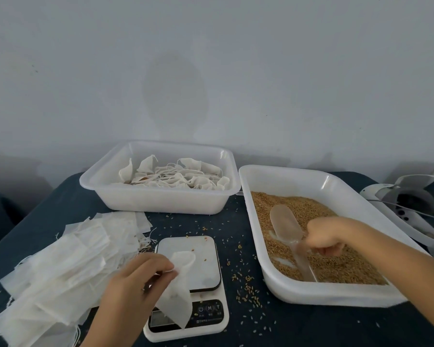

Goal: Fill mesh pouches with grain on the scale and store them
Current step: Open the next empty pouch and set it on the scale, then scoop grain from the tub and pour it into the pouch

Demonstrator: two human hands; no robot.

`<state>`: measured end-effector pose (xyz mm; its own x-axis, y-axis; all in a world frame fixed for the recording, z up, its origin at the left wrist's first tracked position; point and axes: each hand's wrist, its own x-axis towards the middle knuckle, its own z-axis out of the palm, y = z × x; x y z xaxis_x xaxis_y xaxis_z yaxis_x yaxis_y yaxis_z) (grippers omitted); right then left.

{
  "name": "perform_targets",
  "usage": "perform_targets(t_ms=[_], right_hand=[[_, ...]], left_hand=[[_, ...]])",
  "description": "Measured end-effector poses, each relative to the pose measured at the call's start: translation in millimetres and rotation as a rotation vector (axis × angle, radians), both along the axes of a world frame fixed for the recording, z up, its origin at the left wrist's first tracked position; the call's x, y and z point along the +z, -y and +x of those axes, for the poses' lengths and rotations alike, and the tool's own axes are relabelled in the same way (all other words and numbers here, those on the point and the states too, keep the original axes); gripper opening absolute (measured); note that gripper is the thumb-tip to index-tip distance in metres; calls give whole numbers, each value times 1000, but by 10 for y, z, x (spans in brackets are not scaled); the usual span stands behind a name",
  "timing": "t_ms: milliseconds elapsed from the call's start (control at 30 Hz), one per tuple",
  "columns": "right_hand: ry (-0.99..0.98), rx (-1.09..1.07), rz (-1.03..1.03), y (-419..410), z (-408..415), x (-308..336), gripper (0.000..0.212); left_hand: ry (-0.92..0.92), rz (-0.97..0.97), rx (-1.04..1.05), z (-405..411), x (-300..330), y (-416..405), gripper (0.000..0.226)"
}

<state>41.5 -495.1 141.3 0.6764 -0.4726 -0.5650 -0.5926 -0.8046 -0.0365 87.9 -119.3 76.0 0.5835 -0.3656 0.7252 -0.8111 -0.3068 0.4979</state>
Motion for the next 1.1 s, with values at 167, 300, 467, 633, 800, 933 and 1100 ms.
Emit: perform_targets(t_ms=[167, 300, 467, 633, 800, 933, 1100], right_hand=[[-25, -14, 49, -103, 31, -210, 51], [31, -33, 82, -154, 52, -258, 37], [207, -82, 136, 63, 39, -106, 21], [358, -125, 212, 470, -87, 73, 15], [268, -108, 107, 733, -207, 65, 19], [202, -33, 56, 760, -197, 7, 28], [149, 36, -1, 661, -121, 30, 31]], left_hand=[[9, 20, 13, -3, -28, 10, 8], [24, 33, 27, 4, -27, -18, 8], [17, 31, 26, 20, -48, -68, 7], [4, 11, 26, 40, -61, -37, 7], [2, 19, 10, 42, -43, 32, 10], [1, 33, -27, 79, 39, 166, 6], [-2, 28, -91, 205, 208, 398, 5]])
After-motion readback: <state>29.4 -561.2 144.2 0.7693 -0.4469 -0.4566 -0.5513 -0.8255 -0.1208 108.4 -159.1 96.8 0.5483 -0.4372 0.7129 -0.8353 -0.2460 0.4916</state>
